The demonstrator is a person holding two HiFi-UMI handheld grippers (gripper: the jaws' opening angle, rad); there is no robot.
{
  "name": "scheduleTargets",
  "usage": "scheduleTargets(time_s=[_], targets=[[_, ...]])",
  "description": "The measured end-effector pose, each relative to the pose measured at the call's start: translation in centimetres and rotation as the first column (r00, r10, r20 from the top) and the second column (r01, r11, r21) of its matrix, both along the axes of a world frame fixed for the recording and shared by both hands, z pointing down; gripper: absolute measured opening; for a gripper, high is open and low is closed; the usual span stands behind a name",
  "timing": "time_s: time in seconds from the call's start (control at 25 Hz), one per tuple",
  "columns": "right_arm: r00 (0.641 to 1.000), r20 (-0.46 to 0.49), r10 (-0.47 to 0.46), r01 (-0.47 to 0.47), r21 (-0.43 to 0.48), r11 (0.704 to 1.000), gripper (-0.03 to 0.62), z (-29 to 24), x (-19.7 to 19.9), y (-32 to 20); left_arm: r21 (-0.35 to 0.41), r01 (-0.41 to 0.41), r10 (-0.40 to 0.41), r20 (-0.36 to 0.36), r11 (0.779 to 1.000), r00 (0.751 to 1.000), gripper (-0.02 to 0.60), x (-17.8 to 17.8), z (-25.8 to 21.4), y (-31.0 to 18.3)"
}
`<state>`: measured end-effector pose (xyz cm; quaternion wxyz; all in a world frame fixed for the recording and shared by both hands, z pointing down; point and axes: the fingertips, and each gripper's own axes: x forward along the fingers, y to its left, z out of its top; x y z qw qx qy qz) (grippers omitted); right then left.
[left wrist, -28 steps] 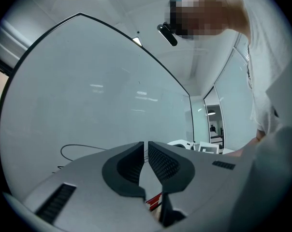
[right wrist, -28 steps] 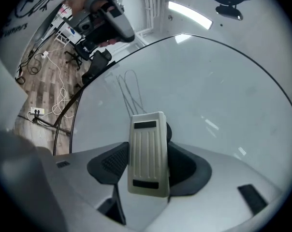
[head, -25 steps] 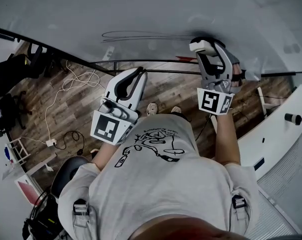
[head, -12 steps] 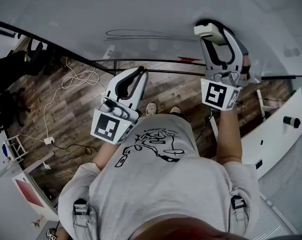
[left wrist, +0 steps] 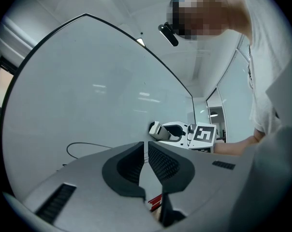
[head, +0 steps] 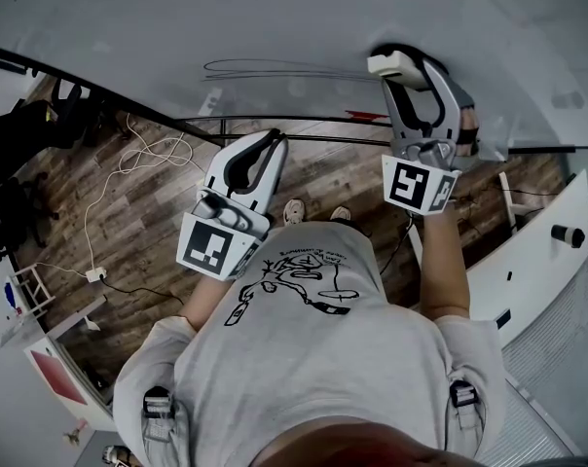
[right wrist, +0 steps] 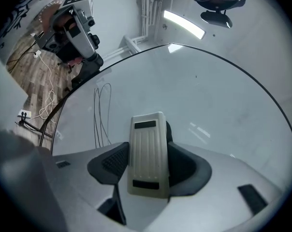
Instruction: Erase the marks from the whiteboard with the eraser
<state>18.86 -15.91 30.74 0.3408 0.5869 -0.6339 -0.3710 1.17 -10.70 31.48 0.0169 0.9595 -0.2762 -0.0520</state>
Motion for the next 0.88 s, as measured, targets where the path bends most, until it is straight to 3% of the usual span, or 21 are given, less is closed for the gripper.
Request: scheduleTargets(time_s=[0.36,0.88], targets=[[1.0,-0.025,0.009,-0.009,0.006,1.0,0.256,0.8,-0.2,-0.1,0.02,-0.005,0.006,-0.03,1.0,1.0,0.041,0.1,-0.6,0.1],[0.999,-0.051,-0.01,0.009,-0.019,1.0,0.256,4.2,-1.8,-0.7,-0.001,0.02,-0.02,0.013,1.0,1.0,0.041,-0.6,0.2,0.1]])
